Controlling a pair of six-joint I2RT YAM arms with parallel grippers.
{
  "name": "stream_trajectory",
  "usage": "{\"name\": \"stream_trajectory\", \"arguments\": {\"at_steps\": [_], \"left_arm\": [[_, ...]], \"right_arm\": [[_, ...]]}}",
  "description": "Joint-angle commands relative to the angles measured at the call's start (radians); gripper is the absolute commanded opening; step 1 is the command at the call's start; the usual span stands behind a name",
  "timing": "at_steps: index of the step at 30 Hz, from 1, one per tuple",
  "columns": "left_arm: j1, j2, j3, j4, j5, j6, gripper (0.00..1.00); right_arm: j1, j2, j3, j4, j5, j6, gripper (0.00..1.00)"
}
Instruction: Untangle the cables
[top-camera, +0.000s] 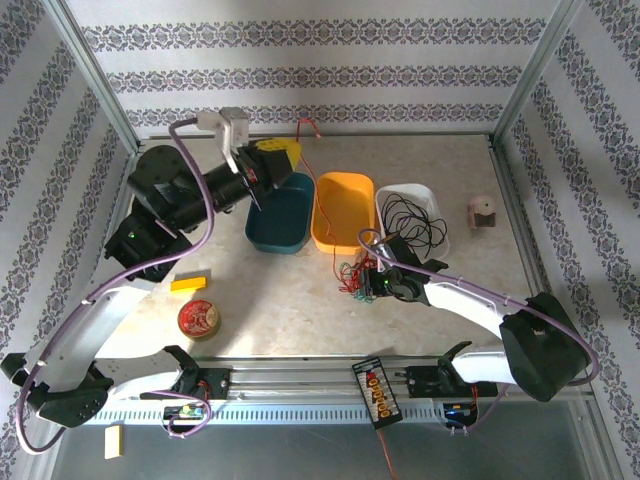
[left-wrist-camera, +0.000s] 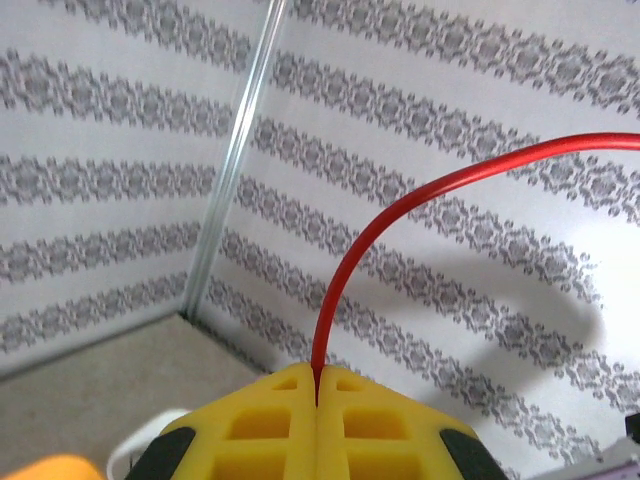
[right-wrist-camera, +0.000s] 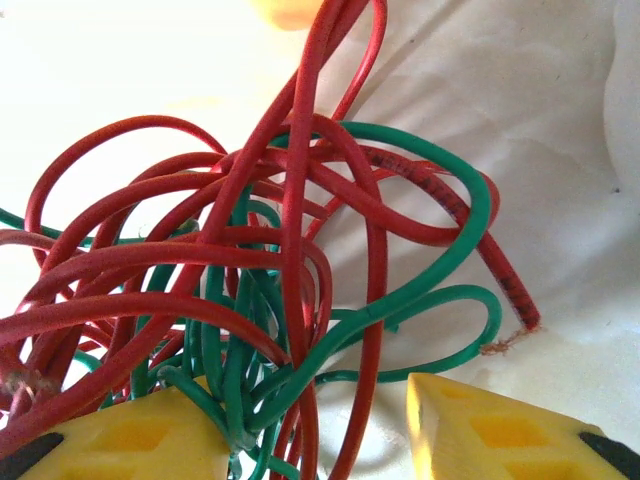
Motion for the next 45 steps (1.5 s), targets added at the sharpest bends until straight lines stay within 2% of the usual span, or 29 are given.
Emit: {"name": "stream_trajectory", "arguments": {"at_steps": [1, 6, 10, 16, 22, 28, 36, 45], "left_arm": [[0.025, 0.034, 0.037, 0.068, 0.006, 0.042, 0.00], [0.072, 0.045, 0.111, 0.111, -0.019, 0.100, 0.00], [0.080, 0.103, 0.221, 0.036, -0.044, 0.158, 0.00], [0.109, 0.135, 0.214, 0.106, -0.095, 0.149, 0.00], [0.169, 0.165, 0.239, 0.279, 0.008, 0.016, 0.00], [0.173, 0.218, 0.301, 0.321, 0.092, -0.071, 0.00], [0.173, 0.260, 0.300, 0.310, 0.086, -0.068, 0.00], [0.174, 0.434, 0.400, 0.297, 0.105, -0.073, 0.00]], "right_arm": [[-0.013, -0.023, -0.024, -0.041, 0.009, 0.002, 0.48], [-0.015, -0.085, -0.046, -0.050, 0.034, 0.007, 0.48], [-0.017, -0.134, -0.055, -0.061, 0.045, 0.007, 0.49], [-0.035, -0.285, -0.083, -0.031, 0.068, 0.037, 0.51], [-0.052, -0.325, -0.121, -0.026, 0.073, 0.054, 0.50], [-0.033, -0.293, -0.098, 0.003, -0.002, 0.001, 0.53], [-0.004, -0.254, -0.058, 0.014, -0.007, -0.015, 0.55], [-0.003, -0.320, -0.057, -0.008, 0.022, -0.005, 0.56]]}}
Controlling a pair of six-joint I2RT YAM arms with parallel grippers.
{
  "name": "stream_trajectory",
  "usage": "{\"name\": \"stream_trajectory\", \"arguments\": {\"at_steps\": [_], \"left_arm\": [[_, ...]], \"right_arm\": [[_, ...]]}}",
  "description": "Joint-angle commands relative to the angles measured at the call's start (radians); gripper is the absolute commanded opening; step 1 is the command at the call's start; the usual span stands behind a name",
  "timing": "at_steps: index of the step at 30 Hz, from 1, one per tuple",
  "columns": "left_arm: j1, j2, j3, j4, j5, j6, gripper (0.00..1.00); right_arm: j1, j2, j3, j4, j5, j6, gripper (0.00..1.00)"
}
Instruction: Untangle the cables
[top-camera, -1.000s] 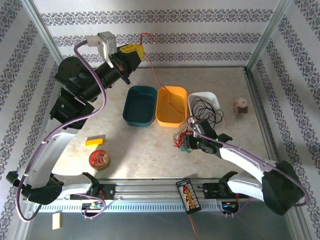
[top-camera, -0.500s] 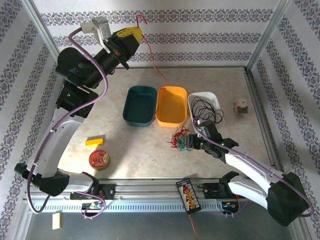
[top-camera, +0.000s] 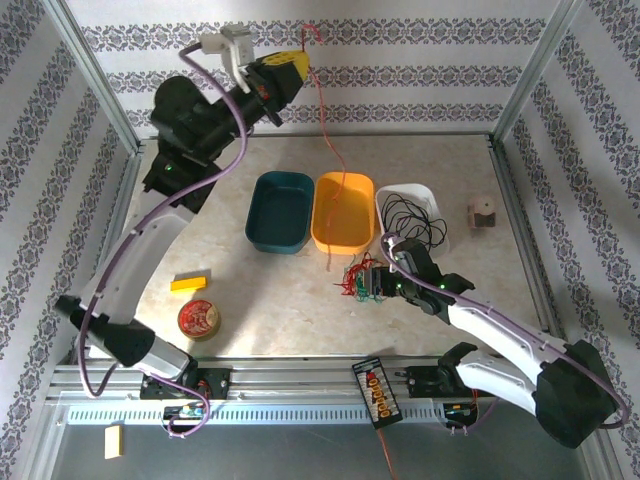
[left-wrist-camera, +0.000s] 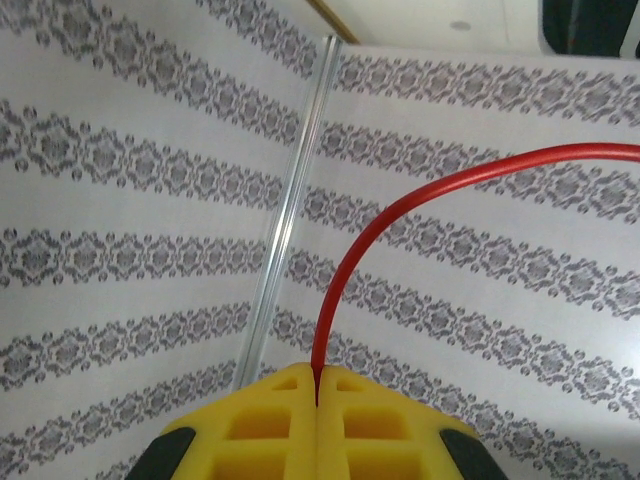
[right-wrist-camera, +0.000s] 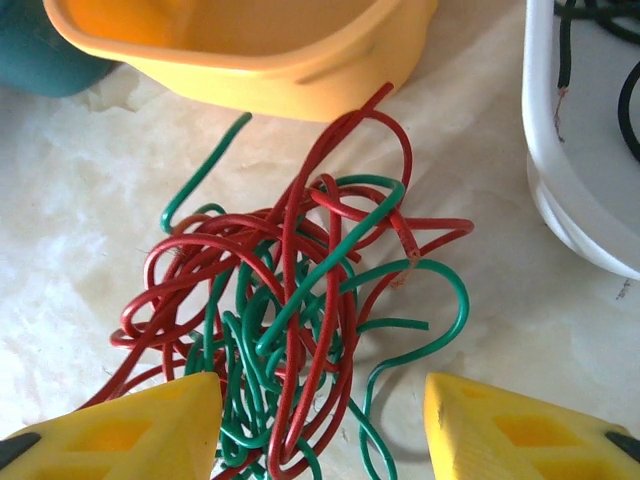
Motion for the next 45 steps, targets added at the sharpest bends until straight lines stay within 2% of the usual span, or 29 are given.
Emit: {"name": "stream_trajectory", "arguments": {"at_steps": [1, 7, 14, 19, 26, 31, 40, 45], "left_arm": [[0.012, 0.066, 0.061, 0.051, 0.027, -0.025, 0.00], [0.011, 0.164, 0.086, 0.055, 0.018, -0.031, 0.00], [0.013, 0.222, -0.079, 0.017, -0.045, -0.060, 0.00], [0.013, 0.305, -0.187, -0.082, -0.078, -0.108, 0.00], [0.008, 0.443, -0.262, -0.242, -0.165, -0.086, 0.00], [-0.010, 0.514, -0.214, -0.341, -0.205, -0.061, 0.00], [-0.051, 0.676, 0.039, -0.675, -0.231, 0.024, 0.00], [-0.079, 0.727, 0.130, -0.803, -0.314, 0.070, 0.02]], "right_arm": [[0.007, -0.049, 0.016, -0.010, 0.023, -0.005, 0.56], [0.003, -0.120, 0.003, -0.044, 0.054, 0.000, 0.56], [-0.009, -0.180, -0.001, -0.077, 0.082, 0.006, 0.56], [-0.014, -0.189, 0.013, -0.088, 0.093, 0.000, 0.56], [-0.018, -0.179, 0.029, -0.091, 0.080, -0.007, 0.56], [-0.017, -0.182, 0.032, -0.099, 0.076, -0.008, 0.57], [-0.016, -0.175, 0.035, -0.096, 0.072, -0.003, 0.57], [-0.016, -0.178, 0.031, -0.091, 0.074, 0.000, 0.57]]}}
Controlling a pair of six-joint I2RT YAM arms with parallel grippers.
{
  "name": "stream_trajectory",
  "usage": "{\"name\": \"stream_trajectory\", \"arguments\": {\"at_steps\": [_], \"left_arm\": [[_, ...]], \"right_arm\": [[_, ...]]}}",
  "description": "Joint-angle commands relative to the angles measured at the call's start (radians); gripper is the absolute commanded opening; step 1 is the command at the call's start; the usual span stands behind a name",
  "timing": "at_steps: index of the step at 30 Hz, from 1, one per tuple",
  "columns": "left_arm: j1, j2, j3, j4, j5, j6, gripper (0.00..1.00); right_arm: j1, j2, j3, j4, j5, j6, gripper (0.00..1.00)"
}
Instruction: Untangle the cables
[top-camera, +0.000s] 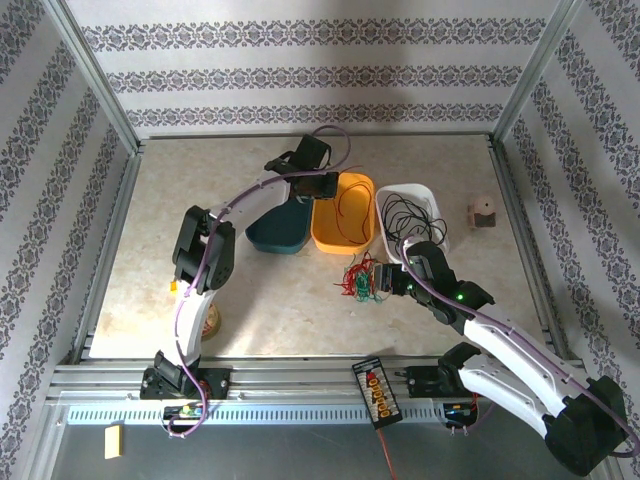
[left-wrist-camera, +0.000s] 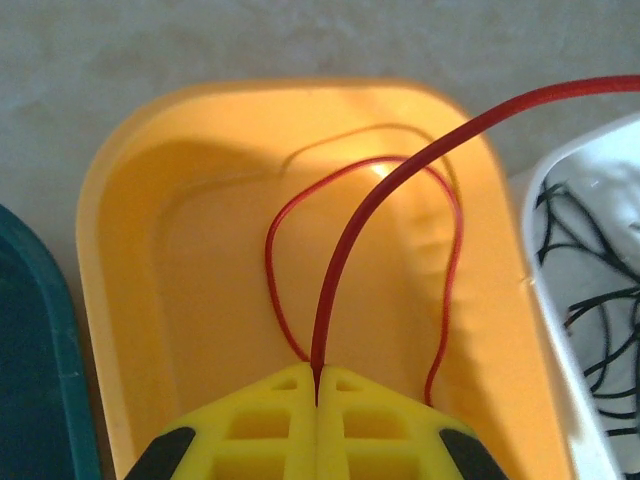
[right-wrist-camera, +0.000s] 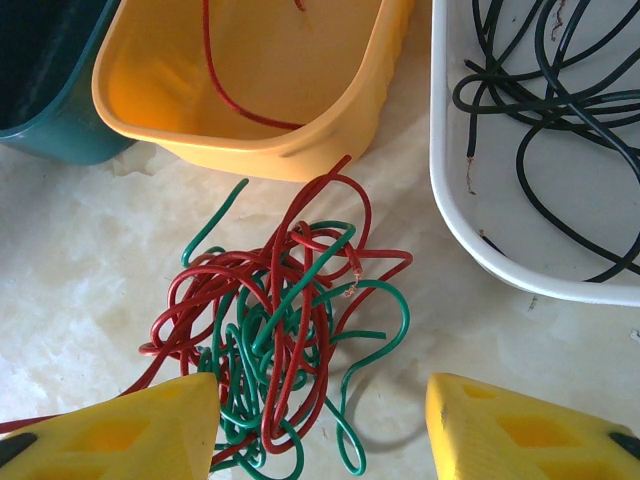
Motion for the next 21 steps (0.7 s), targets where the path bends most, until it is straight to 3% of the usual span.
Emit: {"name": "stream_trajectory", "arguments": {"at_steps": [1, 3, 5, 6, 15, 18, 21], "left_arm": [[-0.024, 0.031, 0.056, -0.169, -0.077, 0.059, 0.06], [-0.028, 0.037, 0.075, -0.198, -0.092, 0.064, 0.22], [-0.031, 0.036, 0.091, -0.207, -0.106, 0.070, 0.47], [-0.032, 0.035, 0.100, -0.206, -0.107, 0.074, 0.51], [-0.077, -0.020, 0.285, -0.198, -0.011, 0.138, 0.73], [-0.090, -0.091, 0.230, -0.220, 0.067, 0.169, 0.75], [-0.113, -0.211, 0.048, -0.235, 0.155, 0.255, 0.76]], "right_arm": [[-0.002, -0.001, 0.026, -0.005, 0.006, 0.000, 0.57], [-0.002, -0.002, 0.026, -0.006, 0.004, 0.000, 0.57], [0.000, -0.001, 0.026, -0.005, 0.003, 0.001, 0.58], [0.000, 0.000, 0.026, -0.006, 0.001, 0.001, 0.57], [0.049, 0.060, 0.063, -0.023, -0.045, -0.035, 0.58], [0.077, 0.086, 0.079, -0.035, -0.056, -0.058, 0.57], [0.075, 0.111, 0.081, -0.040, -0.062, -0.059, 0.57]]}}
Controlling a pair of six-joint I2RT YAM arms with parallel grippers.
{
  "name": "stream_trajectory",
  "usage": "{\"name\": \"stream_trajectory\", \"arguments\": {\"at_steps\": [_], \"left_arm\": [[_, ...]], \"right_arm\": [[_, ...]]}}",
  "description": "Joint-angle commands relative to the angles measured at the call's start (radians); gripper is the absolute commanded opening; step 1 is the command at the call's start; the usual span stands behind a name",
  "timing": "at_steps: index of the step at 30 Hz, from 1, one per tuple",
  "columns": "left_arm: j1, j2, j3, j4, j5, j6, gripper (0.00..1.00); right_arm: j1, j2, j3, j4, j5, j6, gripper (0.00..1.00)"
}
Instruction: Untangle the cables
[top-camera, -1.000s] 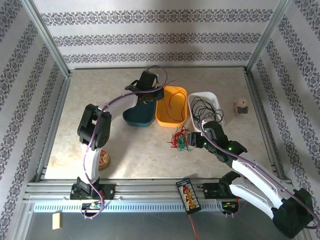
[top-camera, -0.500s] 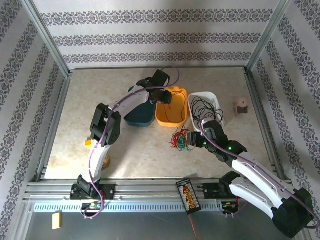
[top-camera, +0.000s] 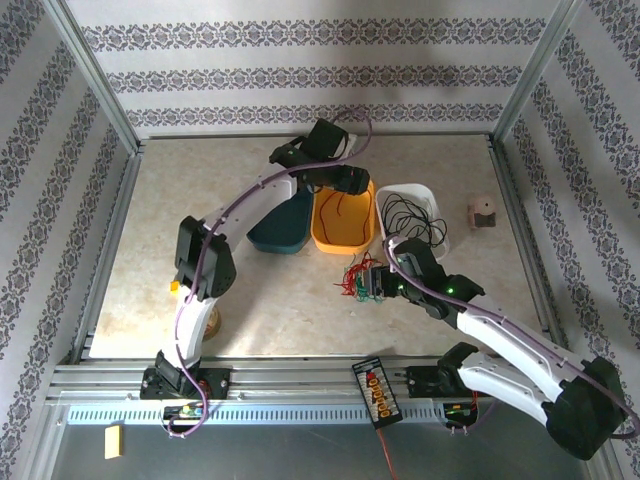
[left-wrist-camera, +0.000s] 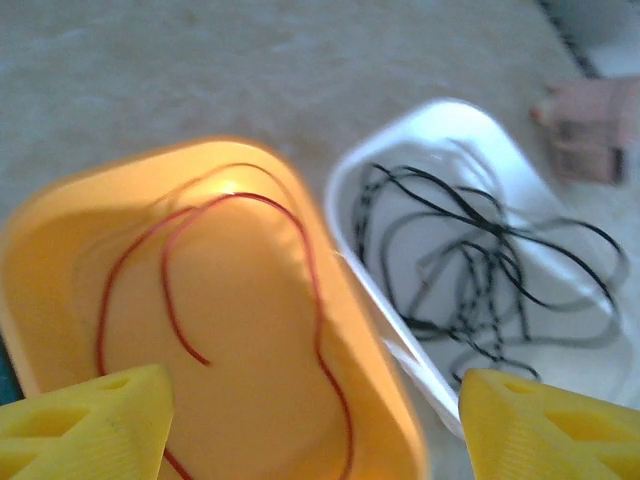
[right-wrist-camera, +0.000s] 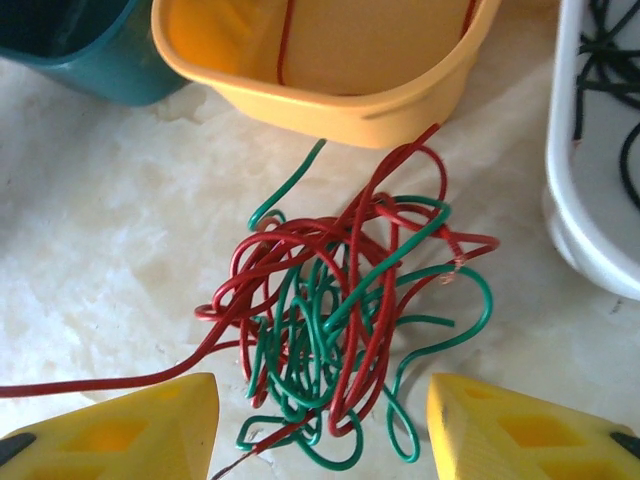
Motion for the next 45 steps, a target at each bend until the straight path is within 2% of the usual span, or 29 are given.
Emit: {"name": "stream_trajectory", "arguments": {"at_steps": [1, 5, 12, 15, 21, 24, 26, 28, 35, 36, 40, 45], "left_arm": [[-0.037, -0.161, -0.185, -0.064, 0.131, 0.140, 0.77], [-0.104, -0.333, -0.474, -0.064, 0.156, 0.271, 0.79], [-0.198, -0.489, -0.755, 0.017, 0.166, 0.300, 0.81], [-0.228, -0.484, -0.787, 0.065, 0.189, 0.271, 0.81], [-0.246, -0.442, -0.806, 0.164, 0.136, 0.252, 0.77], [-0.246, -0.434, -0.805, 0.213, 0.168, 0.244, 0.68], [-0.246, -0.408, -0.780, 0.187, 0.198, 0.242, 0.61], [-0.246, -0.389, -0.765, 0.159, 0.216, 0.243, 0.61], [-0.246, -0.394, -0.796, 0.127, 0.161, 0.265, 0.62], [-0.246, -0.391, -0.797, 0.133, 0.156, 0.264, 0.59], [-0.246, -0.379, -0.780, 0.133, 0.161, 0.255, 0.32], [-0.246, -0.370, -0.778, 0.108, 0.172, 0.264, 0.21]], "right_arm": [[-0.004, 0.029, 0.027, -0.021, -0.027, -0.024, 0.57], [-0.042, 0.074, 0.026, -0.012, -0.045, -0.013, 0.57], [-0.175, 0.051, -0.014, 0.020, -0.133, 0.043, 0.57], [-0.178, 0.051, -0.012, 0.016, -0.146, 0.041, 0.57], [-0.176, 0.057, -0.012, 0.011, -0.151, 0.039, 0.57], [-0.175, 0.064, -0.006, 0.004, -0.157, 0.033, 0.57], [-0.173, 0.067, -0.002, -0.002, -0.157, 0.030, 0.57], [-0.172, 0.067, -0.001, -0.004, -0.157, 0.030, 0.57], [-0.170, 0.063, -0.008, -0.001, -0.155, 0.027, 0.57], [-0.170, 0.066, -0.008, 0.002, -0.157, 0.026, 0.57], [-0.167, 0.085, 0.000, 0.007, -0.166, 0.021, 0.57], [-0.140, 0.097, 0.014, 0.006, -0.161, 0.012, 0.57]]}}
